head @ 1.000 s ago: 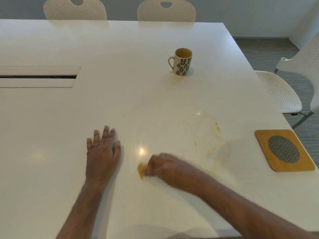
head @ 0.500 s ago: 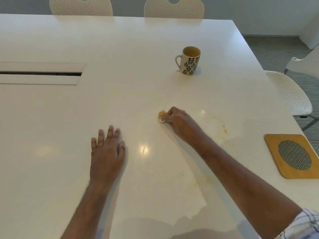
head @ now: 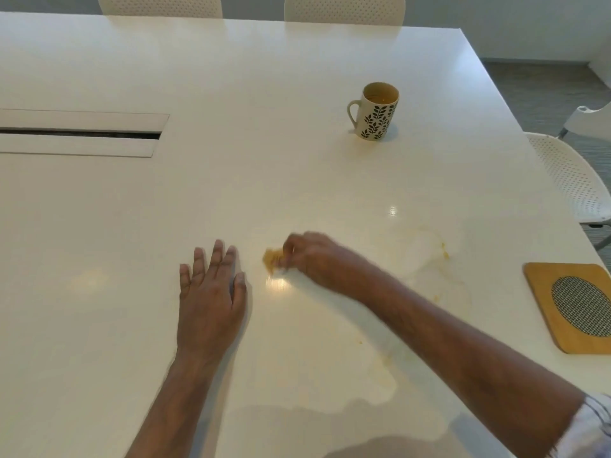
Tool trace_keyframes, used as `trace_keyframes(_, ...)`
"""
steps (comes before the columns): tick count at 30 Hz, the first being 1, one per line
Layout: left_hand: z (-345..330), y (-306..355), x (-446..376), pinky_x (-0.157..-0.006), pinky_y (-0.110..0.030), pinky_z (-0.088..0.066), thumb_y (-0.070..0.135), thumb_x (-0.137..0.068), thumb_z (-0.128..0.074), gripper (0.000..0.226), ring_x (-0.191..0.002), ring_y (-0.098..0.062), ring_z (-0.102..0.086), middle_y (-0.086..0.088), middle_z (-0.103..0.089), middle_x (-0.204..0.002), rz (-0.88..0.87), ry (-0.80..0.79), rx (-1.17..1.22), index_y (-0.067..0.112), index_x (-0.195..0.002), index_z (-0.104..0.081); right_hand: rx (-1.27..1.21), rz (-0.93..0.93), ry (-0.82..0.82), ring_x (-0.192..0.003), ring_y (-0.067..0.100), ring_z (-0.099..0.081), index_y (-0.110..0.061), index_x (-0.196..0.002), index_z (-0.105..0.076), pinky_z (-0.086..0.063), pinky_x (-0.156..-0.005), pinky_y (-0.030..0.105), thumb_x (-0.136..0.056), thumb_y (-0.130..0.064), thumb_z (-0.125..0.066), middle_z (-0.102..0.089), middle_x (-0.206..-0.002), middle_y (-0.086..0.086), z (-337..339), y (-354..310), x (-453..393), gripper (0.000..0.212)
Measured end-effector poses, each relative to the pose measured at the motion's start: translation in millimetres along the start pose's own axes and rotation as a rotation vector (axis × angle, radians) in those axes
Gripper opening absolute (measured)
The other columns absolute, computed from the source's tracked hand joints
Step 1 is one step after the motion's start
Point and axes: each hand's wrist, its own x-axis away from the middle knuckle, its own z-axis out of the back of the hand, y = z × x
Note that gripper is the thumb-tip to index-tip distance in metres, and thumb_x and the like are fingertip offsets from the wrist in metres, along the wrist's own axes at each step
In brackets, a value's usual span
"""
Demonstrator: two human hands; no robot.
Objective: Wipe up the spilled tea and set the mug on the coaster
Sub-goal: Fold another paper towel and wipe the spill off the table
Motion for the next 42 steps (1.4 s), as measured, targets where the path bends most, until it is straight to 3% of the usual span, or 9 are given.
trace_keyframes(3, -0.2, 0.2, 0.7, -0.131, -0.053, -0.01, 0.041, -0.104, -0.032, 0.062, -0.162, -0.03, -0.016, 0.0, -0.027, -0.173, 0.001, 0.009, 0.008, 0.021, -0.162, -0.039, 0.103, -0.206, 0.183, -0.088, 0.027, -0.061, -0.015, -0.087, -0.071, -0.047, -0.077, 0.042, -0.082, -0.037, -0.078, -0.065, -0.093, 0.015, 22.5, 48.8, -27.7, 0.024)
trace_keyframes(5, -0.3, 0.2, 0.5, -0.131, -0.053, -0.011, 0.041, -0.103, -0.033, 0.062, -0.162, -0.03, -0.017, 0.0, -0.028, -0.172, 0.003, 0.013, 0.012, 0.021, -0.161, -0.04, 0.05, -0.349, 0.232, -0.088, 0.028, -0.065, -0.016, -0.1, -0.08, -0.051, -0.079, 0.039, -0.092, -0.026, -0.075, -0.065, -0.094, 0.009, 32.2, 66.8, -34.0, 0.013)
trace_keyframes(9, -0.8, 0.8, 1.4, -0.131, -0.054, -0.011, 0.04, -0.103, -0.032, 0.062, -0.161, -0.031, -0.018, 0.0, -0.029, -0.172, 0.003, 0.019, 0.008, 0.02, -0.161, -0.041, 0.077, -0.331, 0.313, -0.09, 0.034, -0.066, -0.011, -0.115, -0.079, -0.054, -0.084, 0.043, -0.098, -0.012, -0.068, -0.064, -0.099, 0.011, 32.4, 70.1, -30.0, 0.02)
trace_keyframes(17, -3.1, -4.4, -3.1, -0.132, -0.048, -0.008, 0.023, -0.103, -0.026, 0.059, -0.161, -0.026, -0.02, 0.004, -0.032, -0.17, 0.026, 0.044, 0.104, 0.022, -0.158, -0.046, -0.077, 0.138, -0.038, -0.087, 0.027, -0.058, -0.015, -0.114, -0.077, -0.045, -0.08, 0.035, -0.102, -0.013, -0.065, -0.064, -0.1, 0.008, -22.1, -23.2, 19.3, 0.018)
trace_keyframes(23, -3.0, -5.4, -2.0, -0.132, -0.047, -0.008, 0.021, -0.103, -0.027, 0.058, -0.162, -0.025, -0.018, 0.004, -0.031, -0.17, 0.01, 0.049, 0.13, 0.022, -0.159, -0.046, 0.012, 0.349, -0.175, -0.093, 0.023, -0.058, -0.022, -0.125, -0.074, -0.045, -0.088, 0.034, -0.104, -0.01, -0.059, -0.065, -0.112, 0.001, -19.4, -30.0, 48.6, 0.029)
trace_keyframes(26, -2.4, -4.1, -2.5, -0.131, -0.05, -0.011, 0.016, -0.102, -0.033, 0.057, -0.16, -0.029, -0.022, 0.0, -0.035, -0.168, 0.018, 0.055, 0.119, 0.019, -0.157, -0.049, -0.022, 0.21, -0.101, -0.096, 0.031, -0.061, -0.016, -0.116, -0.078, -0.043, -0.087, 0.035, -0.1, -0.013, -0.065, -0.068, -0.108, 0.008, -12.9, -14.0, 10.9, 0.021)
trace_keyframes(30, -3.5, -4.3, -1.7, -0.131, -0.052, -0.013, 0.009, -0.104, -0.038, 0.055, -0.16, -0.03, -0.023, -0.001, -0.036, -0.168, 0.0, 0.062, 0.101, 0.018, -0.157, -0.049, -0.006, -0.185, -0.045, -0.111, 0.029, -0.055, -0.02, -0.121, -0.075, -0.04, -0.092, 0.031, -0.1, -0.005, -0.054, -0.063, -0.12, 0.009, 8.5, 33.6, -40.8, 0.033)
trace_keyframes(35, -4.8, -4.7, -1.0, -0.131, -0.05, -0.011, 0.016, -0.099, -0.03, 0.061, -0.16, -0.029, -0.024, 0.001, -0.037, -0.168, 0.015, 0.066, 0.095, 0.019, -0.156, -0.049, 0.073, -0.335, 0.277, -0.089, 0.031, -0.067, -0.018, -0.111, -0.081, -0.051, -0.084, 0.038, -0.096, -0.014, -0.072, -0.066, -0.098, 0.007, 53.0, 96.0, -14.0, 0.018)
trace_keyframes(42, -1.6, -1.0, -0.4, -0.131, -0.051, -0.012, 0.018, -0.099, -0.029, 0.06, -0.16, -0.031, -0.025, -0.001, -0.037, -0.168, 0.022, 0.054, 0.084, 0.018, -0.156, -0.049, -0.01, -0.32, 0.211, -0.083, 0.023, -0.063, -0.011, -0.106, -0.081, -0.049, -0.076, 0.033, -0.096, -0.011, -0.072, -0.064, -0.094, 0.007, 54.7, 62.6, 69.1, 0.014)
